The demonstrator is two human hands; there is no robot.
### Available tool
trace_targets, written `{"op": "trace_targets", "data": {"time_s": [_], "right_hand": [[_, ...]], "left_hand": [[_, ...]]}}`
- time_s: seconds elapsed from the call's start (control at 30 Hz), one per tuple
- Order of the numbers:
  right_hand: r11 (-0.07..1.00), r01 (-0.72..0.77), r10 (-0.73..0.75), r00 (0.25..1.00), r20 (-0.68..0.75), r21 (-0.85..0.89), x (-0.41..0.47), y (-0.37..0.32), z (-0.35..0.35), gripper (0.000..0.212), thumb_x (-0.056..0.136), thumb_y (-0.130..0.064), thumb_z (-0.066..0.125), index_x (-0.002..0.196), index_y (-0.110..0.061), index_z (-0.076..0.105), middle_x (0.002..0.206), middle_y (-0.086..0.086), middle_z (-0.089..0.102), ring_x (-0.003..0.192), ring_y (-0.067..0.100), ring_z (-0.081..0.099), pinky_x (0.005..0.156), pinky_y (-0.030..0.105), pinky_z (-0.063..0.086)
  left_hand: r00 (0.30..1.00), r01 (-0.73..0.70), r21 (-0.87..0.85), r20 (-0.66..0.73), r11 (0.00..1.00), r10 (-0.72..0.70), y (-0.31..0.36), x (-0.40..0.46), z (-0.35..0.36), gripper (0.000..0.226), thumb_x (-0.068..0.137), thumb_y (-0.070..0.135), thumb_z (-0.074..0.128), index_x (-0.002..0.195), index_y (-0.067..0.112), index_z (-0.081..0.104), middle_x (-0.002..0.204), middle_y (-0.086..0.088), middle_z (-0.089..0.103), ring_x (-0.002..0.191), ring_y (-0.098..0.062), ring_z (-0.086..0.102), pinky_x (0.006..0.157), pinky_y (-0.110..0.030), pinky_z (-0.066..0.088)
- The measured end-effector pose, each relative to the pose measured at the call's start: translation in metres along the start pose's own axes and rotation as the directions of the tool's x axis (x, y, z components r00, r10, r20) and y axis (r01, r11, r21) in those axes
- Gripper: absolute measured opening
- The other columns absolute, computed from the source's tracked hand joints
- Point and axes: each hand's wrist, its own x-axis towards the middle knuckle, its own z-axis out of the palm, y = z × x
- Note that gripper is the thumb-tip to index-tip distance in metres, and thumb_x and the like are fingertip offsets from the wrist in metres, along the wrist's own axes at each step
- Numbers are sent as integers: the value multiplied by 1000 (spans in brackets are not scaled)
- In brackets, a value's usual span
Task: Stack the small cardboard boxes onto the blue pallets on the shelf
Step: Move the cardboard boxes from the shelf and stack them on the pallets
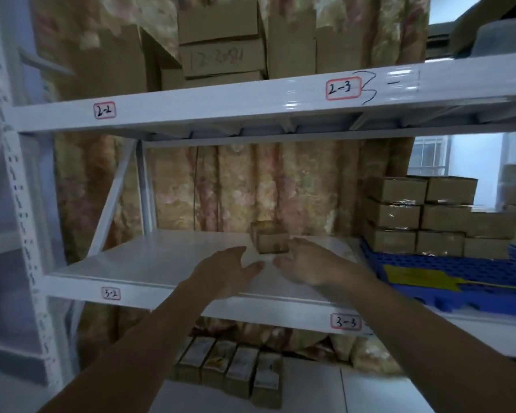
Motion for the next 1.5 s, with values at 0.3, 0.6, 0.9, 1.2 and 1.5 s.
{"op": "trace_targets", "data": {"time_s": [0.3,0.6,0.9,1.2,1.5], "right_hand": [[995,-38,50,991,-127,95,76,8,8,72,75,-71,41,133,-32,58,133,3,64,119,23,61,100,36,49],[896,-209,272,956,-109,393,144,20,2,59,100,-47,45,141,-5,51,145,14,53,130,30,52,97,29,41],[709,-217,374,922,-98,671,165,37,45,38,99,-37,48,109,-10,73,106,10,74,98,26,68,86,34,52],[604,-162,406,905,-125,780,165,26,49,29,104,-27,45,106,-14,71,104,9,74,96,24,69,76,29,52],[637,-19,467,804,-367,770,110,-20,-1,30,104,-17,43,121,-8,66,109,9,69,100,27,63,85,35,50]], "left_hand": [[995,-94,-79,-48,992,90,-16,61,0,78,96,74,37,157,24,36,161,-2,40,144,-24,42,112,-36,33],[997,48,-543,-26,839,-74,5,160,-3,84,101,63,41,160,7,23,164,-14,32,149,-32,34,112,-33,30],[1000,-20,-714,-26,700,2,-16,258,69,44,93,48,44,116,23,70,126,-4,69,114,-23,65,107,-45,48],[997,60,-737,13,673,-75,-3,210,41,61,101,51,34,148,13,44,141,-14,58,125,-30,57,110,-41,41],[979,-156,-905,-196,396,-62,40,164,5,43,104,29,44,146,19,45,132,-16,61,116,-37,60,103,-52,49]]}}
